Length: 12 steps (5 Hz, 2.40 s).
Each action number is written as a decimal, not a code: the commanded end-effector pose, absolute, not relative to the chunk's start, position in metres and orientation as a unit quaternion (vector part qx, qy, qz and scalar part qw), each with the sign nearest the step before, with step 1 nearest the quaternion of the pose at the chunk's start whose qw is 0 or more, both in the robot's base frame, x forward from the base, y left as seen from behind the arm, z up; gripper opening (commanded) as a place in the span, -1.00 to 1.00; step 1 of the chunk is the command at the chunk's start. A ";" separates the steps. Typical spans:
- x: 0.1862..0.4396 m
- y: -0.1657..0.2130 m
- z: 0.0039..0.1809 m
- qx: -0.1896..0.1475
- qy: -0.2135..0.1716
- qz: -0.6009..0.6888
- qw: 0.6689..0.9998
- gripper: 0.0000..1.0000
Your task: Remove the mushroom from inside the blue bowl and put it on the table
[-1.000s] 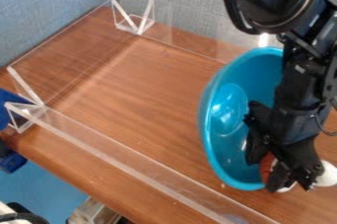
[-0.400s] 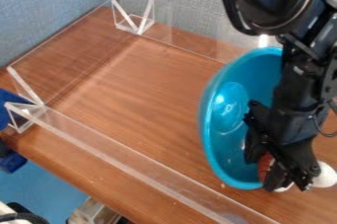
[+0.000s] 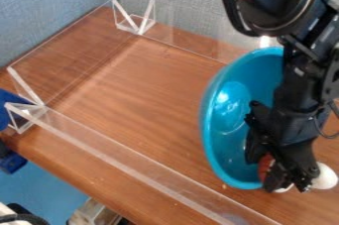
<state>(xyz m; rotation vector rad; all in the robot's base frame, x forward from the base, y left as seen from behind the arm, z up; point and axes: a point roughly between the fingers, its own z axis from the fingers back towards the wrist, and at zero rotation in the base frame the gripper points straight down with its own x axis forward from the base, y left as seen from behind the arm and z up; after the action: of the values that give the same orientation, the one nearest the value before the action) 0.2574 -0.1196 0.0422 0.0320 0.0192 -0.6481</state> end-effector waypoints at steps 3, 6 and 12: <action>0.264 -0.112 0.049 0.022 -0.011 -0.326 0.945 -1.00; 0.266 -0.107 0.048 0.029 -0.014 -0.338 0.941 -1.00; 0.271 -0.093 0.035 0.041 -0.010 -0.349 0.936 -1.00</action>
<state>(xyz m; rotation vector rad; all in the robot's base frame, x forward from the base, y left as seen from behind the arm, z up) 0.2654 -0.0986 0.0299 0.0790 0.0043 -0.7321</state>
